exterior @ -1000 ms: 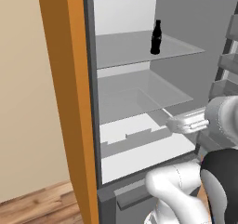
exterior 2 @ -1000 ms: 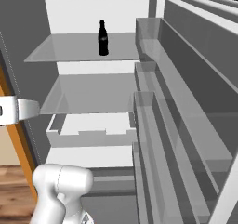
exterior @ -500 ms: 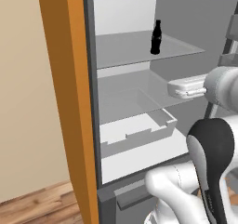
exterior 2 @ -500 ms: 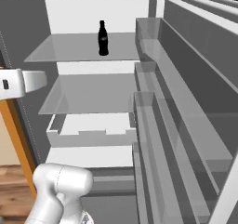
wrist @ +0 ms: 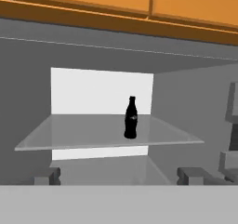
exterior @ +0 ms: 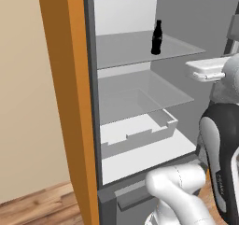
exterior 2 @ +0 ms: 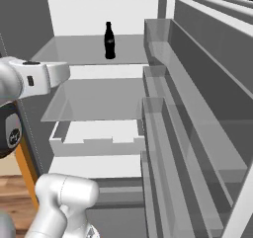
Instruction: Open the fridge, grab two sodas, and place both sodas inside the bowl with ice on the dining counter.
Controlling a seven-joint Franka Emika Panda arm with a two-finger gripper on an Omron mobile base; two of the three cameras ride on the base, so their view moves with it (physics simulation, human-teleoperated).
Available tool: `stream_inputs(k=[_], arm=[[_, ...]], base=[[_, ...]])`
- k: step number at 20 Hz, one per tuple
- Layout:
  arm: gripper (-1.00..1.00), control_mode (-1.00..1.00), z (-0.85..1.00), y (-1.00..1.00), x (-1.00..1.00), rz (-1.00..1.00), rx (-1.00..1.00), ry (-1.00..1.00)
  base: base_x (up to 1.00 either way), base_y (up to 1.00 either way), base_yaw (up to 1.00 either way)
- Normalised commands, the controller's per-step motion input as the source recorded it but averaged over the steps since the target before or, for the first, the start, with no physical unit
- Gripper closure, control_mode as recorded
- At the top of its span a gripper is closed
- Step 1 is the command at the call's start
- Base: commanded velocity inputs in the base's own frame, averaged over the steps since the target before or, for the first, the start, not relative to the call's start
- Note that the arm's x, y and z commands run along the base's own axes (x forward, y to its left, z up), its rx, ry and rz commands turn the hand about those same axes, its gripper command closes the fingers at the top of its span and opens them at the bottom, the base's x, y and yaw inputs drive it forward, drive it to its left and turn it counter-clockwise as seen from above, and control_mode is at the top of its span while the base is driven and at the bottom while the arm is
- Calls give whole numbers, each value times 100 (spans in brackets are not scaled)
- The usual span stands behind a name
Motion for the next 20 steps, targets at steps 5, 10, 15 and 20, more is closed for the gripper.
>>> stream_inputs(k=[5, 10, 15, 20], arm=[[-100, -100, 0, -3, 71, 0, 6, 0], [-100, -100, 0, 0, 80, 0, 6, 2], [-100, -100, 0, -9, 65, 0, 6, 1], [-100, -100, 5, -13, 46, 0, 2, 0]], base=[[0, 0, 0], [0, 0, 0], [0, 0, 0], [0, 0, 0]])
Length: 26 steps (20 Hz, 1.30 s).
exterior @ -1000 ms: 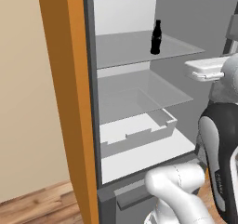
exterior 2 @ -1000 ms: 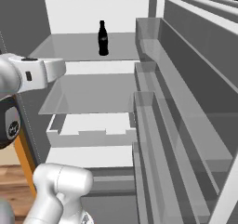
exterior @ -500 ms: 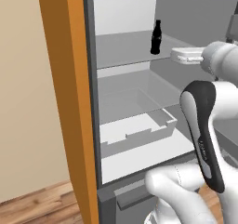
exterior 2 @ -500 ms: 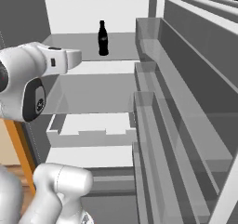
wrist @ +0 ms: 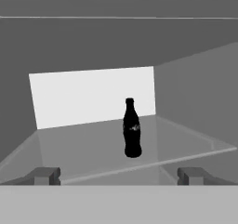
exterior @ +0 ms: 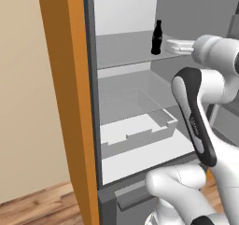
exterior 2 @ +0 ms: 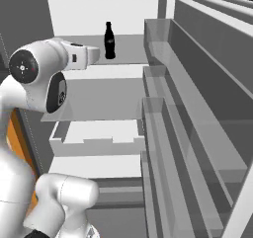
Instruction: Open the fridge, grab two sodas, and place both sodas inside the bowl with ice on the dining counter.
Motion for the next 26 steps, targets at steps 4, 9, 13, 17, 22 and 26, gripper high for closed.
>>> stream_inputs(k=[4, 9, 13, 17, 22, 26], arm=[[-100, -100, 6, -24, 27, 0, 0, 0], [-100, -100, 0, -19, 31, 0, -1, 4], [-100, -100, 0, -7, 42, 0, -4, 11], [-100, -100, 0, 0, 48, 0, -2, 8], [-100, -100, 0, 0, 49, 0, -1, 4], [-100, -100, 0, 0, 53, 0, 0, 7]], base=[[0, 0, 0], [0, 0, 0], [0, 0, 0], [0, 0, 0], [0, 0, 0], [0, 0, 0]])
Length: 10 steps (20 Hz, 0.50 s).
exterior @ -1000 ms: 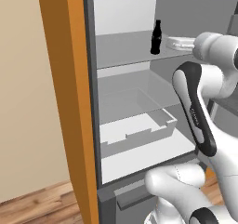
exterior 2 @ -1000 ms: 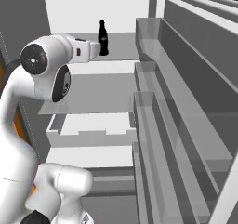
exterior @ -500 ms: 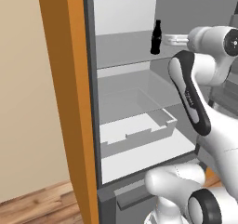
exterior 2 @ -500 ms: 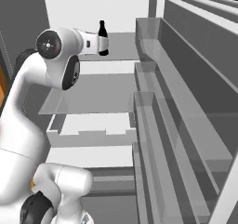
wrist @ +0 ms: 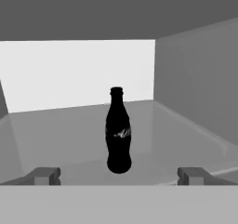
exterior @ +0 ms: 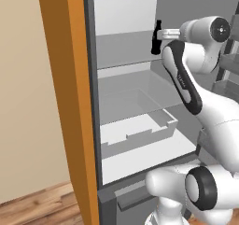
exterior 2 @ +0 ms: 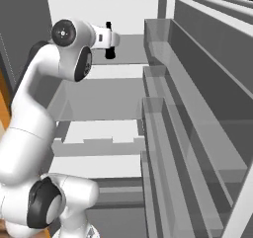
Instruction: Open the fridge, grab two sodas, and place both sodas inside the bowl with ice on the dining counter.
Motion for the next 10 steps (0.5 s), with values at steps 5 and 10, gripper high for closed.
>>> stream_inputs(k=[5, 10], arm=[[-100, -100, 0, 0, 53, 0, 0, 7], [-100, -100, 0, 0, 52, 0, 0, 6]], base=[[0, 0, 0], [0, 0, 0]])
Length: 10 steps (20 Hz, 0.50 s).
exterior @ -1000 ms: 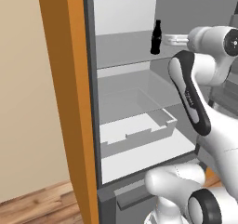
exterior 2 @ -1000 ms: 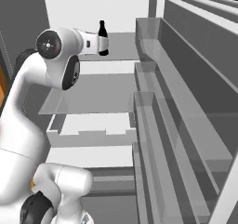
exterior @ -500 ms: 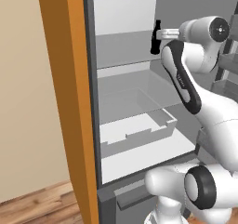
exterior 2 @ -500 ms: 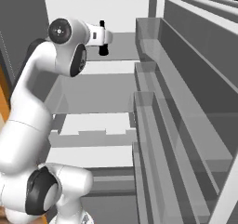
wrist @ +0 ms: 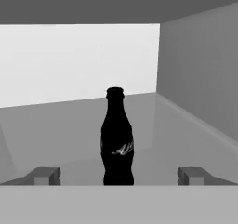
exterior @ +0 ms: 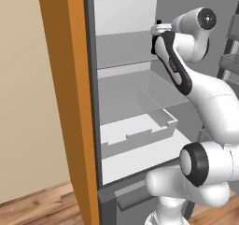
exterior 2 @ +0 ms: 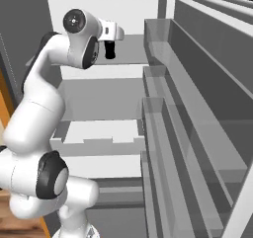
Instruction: Open the fridge, grab two sodas, and place both sodas inside the bowl with ice on the dining counter.
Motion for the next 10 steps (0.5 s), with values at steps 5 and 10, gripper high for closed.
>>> stream_inputs(k=[5, 10], arm=[[-100, -100, 0, 0, 47, 0, 0, 4], [-100, -100, -2, 0, 36, 0, 0, 2]], base=[[0, 0, 0], [0, 0, 0]])
